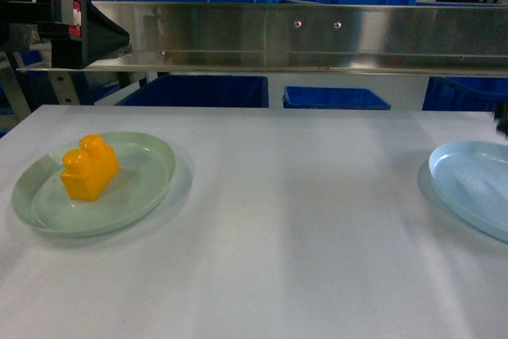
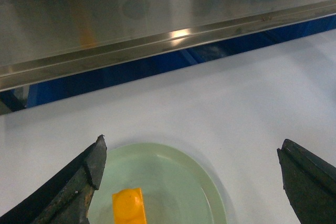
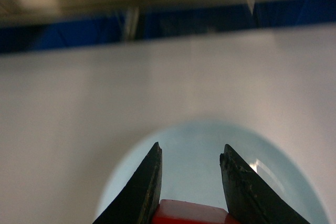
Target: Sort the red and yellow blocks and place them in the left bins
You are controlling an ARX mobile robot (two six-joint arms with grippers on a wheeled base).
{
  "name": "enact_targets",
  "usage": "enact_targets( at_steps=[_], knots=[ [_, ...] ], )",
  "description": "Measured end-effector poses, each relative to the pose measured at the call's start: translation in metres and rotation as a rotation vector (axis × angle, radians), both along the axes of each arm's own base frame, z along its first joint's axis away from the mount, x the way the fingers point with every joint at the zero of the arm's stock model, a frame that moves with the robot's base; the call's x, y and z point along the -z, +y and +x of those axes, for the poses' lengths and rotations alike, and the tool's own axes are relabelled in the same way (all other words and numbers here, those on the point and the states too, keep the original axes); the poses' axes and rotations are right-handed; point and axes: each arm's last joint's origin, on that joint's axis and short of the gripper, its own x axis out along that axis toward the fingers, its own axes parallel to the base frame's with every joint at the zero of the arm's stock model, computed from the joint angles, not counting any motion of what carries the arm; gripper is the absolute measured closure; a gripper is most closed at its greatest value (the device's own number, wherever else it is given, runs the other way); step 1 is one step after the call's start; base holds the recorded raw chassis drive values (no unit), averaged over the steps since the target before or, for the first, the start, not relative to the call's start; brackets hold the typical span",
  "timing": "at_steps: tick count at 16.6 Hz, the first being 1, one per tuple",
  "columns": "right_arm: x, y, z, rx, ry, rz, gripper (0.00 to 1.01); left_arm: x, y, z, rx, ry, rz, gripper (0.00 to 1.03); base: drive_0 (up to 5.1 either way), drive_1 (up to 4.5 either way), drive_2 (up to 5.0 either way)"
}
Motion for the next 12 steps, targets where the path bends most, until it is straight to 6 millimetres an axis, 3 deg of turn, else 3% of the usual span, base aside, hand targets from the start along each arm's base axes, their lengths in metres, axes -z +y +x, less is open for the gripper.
enact_targets(
  at_steps=[1, 2, 3, 5, 12],
  knots=[
    [-0.1, 0.012, -0.045, -0.023, -0.272, -0.025, 0.73, 0.0, 0.0, 0.0, 0.0, 0.0, 0.0, 0.05, 0.0, 0.0, 0.0],
    [-0.117, 0.002, -0.109, 0.031, -0.279, -0.044, 0.73, 0.0, 0.0, 0.0, 0.0, 0.0, 0.0, 0.05, 0.0, 0.0, 0.0],
    [-0.153, 0.015, -0.151, 0.012, -0.409, -0.047, 0.73, 0.0, 0.0, 0.0, 0.001, 0.0, 0.0, 0.05, 0.0, 0.0, 0.0],
    [-0.145, 0.024, -0.146, -0.017, -0.383, -0.068, 0.73, 0.0, 0.0, 0.0, 0.0, 0.0, 0.0, 0.05, 0.0, 0.0, 0.0],
    [-0.146, 0.024, -0.146, -0.019, -0.386, -0.074, 0.73, 0.0, 0.0, 0.0, -0.002, 0.0, 0.0, 0.05, 0.0, 0.0, 0.0]
  ],
)
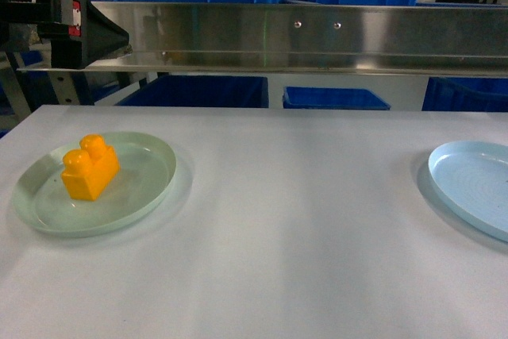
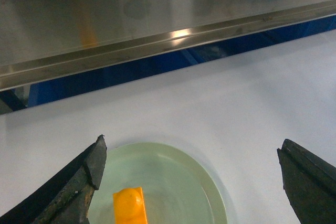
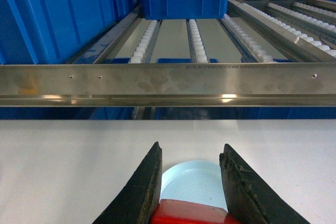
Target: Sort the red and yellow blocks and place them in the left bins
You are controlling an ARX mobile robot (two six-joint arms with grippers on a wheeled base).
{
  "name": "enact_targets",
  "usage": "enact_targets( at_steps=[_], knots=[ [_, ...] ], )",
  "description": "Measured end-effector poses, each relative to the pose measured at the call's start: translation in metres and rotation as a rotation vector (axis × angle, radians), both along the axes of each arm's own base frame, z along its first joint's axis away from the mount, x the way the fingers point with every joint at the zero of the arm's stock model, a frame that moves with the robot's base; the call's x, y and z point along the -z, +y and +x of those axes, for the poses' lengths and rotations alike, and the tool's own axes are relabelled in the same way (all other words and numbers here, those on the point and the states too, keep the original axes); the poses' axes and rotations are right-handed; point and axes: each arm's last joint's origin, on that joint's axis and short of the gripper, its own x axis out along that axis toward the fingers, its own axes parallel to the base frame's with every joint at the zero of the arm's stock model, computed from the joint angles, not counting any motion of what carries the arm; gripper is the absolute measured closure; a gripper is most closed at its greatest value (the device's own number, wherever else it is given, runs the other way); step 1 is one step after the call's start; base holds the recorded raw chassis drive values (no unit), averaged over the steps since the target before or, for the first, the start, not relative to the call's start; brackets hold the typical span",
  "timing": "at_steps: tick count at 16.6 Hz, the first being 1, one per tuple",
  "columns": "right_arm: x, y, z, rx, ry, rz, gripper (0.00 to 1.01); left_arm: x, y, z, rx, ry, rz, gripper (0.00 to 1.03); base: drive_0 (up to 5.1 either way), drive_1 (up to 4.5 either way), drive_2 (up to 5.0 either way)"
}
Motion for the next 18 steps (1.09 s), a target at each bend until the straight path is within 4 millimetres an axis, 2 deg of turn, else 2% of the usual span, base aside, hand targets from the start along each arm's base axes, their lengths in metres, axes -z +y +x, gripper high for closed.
enact_targets(
  at_steps=[3, 8, 9, 15, 18],
  knots=[
    [0.0, 0.0, 0.0, 0.0, 0.0, 0.0, 0.73, 0.0, 0.0, 0.0, -0.01, 0.002, 0.005, 0.05, 0.0, 0.0, 0.0],
    [0.0, 0.0, 0.0, 0.0, 0.0, 0.0, 0.73, -0.001, -0.001, 0.013, -0.056, 0.034, 0.04, 0.05, 0.0, 0.0, 0.0],
    [0.0, 0.0, 0.0, 0.0, 0.0, 0.0, 0.73, 0.004, 0.0, 0.018, -0.081, 0.044, 0.06, 0.05, 0.0, 0.0, 0.0],
    [0.0, 0.0, 0.0, 0.0, 0.002, 0.0, 0.73, 0.064, 0.005, 0.039, -0.092, 0.226, 0.164, 0.05, 0.0, 0.0, 0.0],
    [0.0, 0.0, 0.0, 0.0, 0.0, -0.001, 0.73, 0.073, 0.013, 0.051, -0.122, 0.25, 0.178, 0.05, 0.0, 0.0, 0.0]
  ],
)
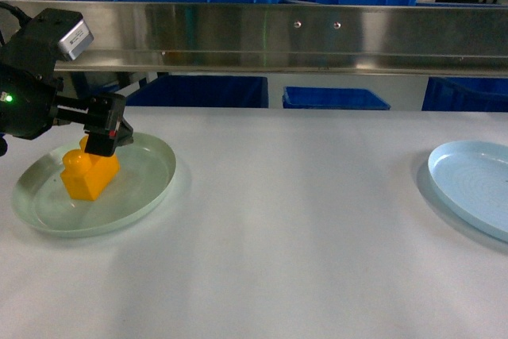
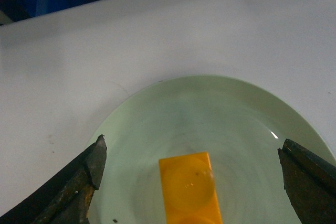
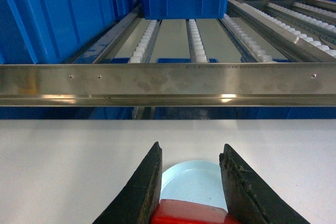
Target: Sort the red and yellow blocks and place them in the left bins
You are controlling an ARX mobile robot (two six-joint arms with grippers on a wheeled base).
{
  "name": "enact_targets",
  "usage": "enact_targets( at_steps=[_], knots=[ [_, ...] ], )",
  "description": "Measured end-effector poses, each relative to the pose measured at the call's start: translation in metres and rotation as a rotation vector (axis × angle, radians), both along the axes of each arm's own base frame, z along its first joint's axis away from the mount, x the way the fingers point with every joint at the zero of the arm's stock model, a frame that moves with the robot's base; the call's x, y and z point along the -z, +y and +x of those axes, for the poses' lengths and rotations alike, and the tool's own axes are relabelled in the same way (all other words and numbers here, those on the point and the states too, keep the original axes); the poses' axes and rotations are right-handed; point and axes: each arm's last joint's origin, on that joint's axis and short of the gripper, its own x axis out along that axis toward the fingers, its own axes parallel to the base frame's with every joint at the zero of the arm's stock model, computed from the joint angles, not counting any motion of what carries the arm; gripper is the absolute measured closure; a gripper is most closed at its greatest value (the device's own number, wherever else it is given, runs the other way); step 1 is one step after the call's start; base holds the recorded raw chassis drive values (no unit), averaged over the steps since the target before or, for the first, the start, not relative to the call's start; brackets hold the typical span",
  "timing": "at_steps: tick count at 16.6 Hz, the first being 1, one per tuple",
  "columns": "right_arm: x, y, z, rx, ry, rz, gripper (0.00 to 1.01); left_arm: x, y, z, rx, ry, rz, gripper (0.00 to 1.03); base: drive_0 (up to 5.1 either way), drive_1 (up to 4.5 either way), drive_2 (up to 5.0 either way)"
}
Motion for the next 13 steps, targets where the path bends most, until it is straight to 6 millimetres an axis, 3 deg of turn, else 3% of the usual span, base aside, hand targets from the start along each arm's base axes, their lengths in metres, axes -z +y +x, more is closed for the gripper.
enact_targets(
  at_steps=[4, 8, 12, 13],
  knots=[
    [0.0, 0.0, 0.0, -0.001, 0.0, -0.001, 0.73, 0.01, 0.009, 0.009, -0.029, 0.003, 0.028, 0.05, 0.0, 0.0, 0.0],
    [0.0, 0.0, 0.0, -0.001, 0.0, -0.001, 0.73, 0.023, 0.003, 0.011, -0.012, 0.065, 0.03, 0.05, 0.0, 0.0, 0.0],
    [0.0, 0.0, 0.0, -0.001, 0.0, -0.001, 0.73, 0.024, 0.0, 0.011, -0.017, 0.114, 0.005, 0.05, 0.0, 0.0, 0.0],
    [0.0, 0.0, 0.0, -0.001, 0.0, -0.001, 0.73, 0.027, 0.001, 0.011, -0.021, 0.127, 0.003, 0.08, 0.0, 0.0, 0.0]
  ],
)
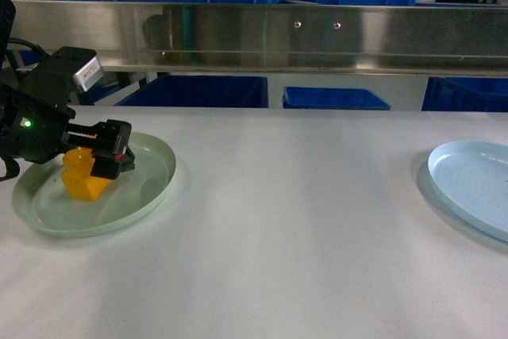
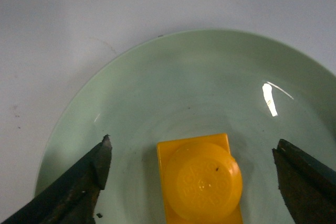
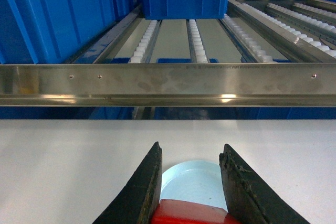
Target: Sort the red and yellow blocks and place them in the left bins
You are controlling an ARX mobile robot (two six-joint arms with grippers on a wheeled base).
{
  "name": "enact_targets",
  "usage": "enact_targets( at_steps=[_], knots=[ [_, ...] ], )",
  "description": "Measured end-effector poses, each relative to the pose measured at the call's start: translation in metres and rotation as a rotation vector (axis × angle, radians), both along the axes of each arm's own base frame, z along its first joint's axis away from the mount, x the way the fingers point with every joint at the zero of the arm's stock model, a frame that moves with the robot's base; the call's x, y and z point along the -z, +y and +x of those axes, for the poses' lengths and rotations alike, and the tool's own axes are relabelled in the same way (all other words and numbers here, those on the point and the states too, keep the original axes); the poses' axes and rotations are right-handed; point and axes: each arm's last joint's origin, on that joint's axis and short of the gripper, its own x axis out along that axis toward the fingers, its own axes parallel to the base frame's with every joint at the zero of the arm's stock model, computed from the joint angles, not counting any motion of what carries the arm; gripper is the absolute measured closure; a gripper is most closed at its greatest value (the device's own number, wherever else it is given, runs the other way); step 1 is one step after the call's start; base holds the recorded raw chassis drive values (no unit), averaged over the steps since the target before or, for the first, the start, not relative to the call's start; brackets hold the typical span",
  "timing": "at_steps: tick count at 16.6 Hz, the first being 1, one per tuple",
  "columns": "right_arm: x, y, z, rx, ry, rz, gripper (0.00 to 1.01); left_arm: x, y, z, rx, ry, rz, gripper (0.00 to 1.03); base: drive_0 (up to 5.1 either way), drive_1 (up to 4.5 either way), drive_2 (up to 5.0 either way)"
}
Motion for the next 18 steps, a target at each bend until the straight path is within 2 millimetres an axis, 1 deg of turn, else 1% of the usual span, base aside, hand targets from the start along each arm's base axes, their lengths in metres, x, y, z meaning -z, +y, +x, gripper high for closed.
enact_targets(
  at_steps=[3, 6, 7, 9, 10, 12, 13, 14, 16, 17, 18],
  knots=[
    [0.0, 0.0, 0.0, 0.0, 0.0, 0.0, 0.73, 0.014, 0.0, -0.001, -0.008, 0.06, 0.005, 0.39, 0.0, 0.0, 0.0],
    [0.0, 0.0, 0.0, 0.0, 0.0, 0.0, 0.73, 0.014, -0.003, 0.0, 0.001, 0.051, 0.005, 0.69, 0.0, 0.0, 0.0],
    [0.0, 0.0, 0.0, 0.0, 0.0, 0.0, 0.73, 0.013, -0.005, 0.001, 0.007, 0.037, 0.005, 0.74, 0.0, 0.0, 0.0],
    [0.0, 0.0, 0.0, 0.0, 0.0, 0.0, 0.73, 0.004, -0.005, 0.0, 0.027, -0.015, -0.003, 0.75, 0.0, 0.0, 0.0],
    [0.0, 0.0, 0.0, 0.0, 0.0, 0.0, 0.73, -0.008, -0.003, -0.003, 0.032, -0.059, -0.012, 0.75, 0.0, 0.0, 0.0],
    [0.0, 0.0, 0.0, 0.0, 0.0, 0.0, 0.73, -0.053, 0.003, -0.012, 0.044, -0.212, -0.038, 0.75, 0.0, 0.0, 0.0],
    [0.0, 0.0, 0.0, 0.0, 0.0, 0.0, 0.73, -0.082, 0.005, -0.024, 0.053, -0.304, -0.049, 0.75, 0.0, 0.0, 0.0],
    [0.0, 0.0, 0.0, 0.0, 0.0, 0.0, 0.73, -0.105, 0.005, -0.043, 0.07, -0.351, -0.063, 0.75, 0.0, 0.0, 0.0],
    [0.0, 0.0, 0.0, 0.0, -0.001, 0.0, 0.73, -0.133, 0.006, -0.082, 0.113, -0.398, -0.099, 0.76, 0.0, 0.0, 0.0],
    [0.0, 0.001, 0.0, -0.004, 0.0, 0.0, 0.73, -0.146, 0.005, -0.098, 0.117, -0.427, -0.106, 0.76, 0.0, 0.0, 0.0],
    [0.0, 0.001, 0.0, -0.004, 0.0, 0.0, 0.73, -0.165, 0.006, -0.116, 0.105, -0.491, -0.11, 0.76, 0.0, 0.0, 0.0]
  ],
)
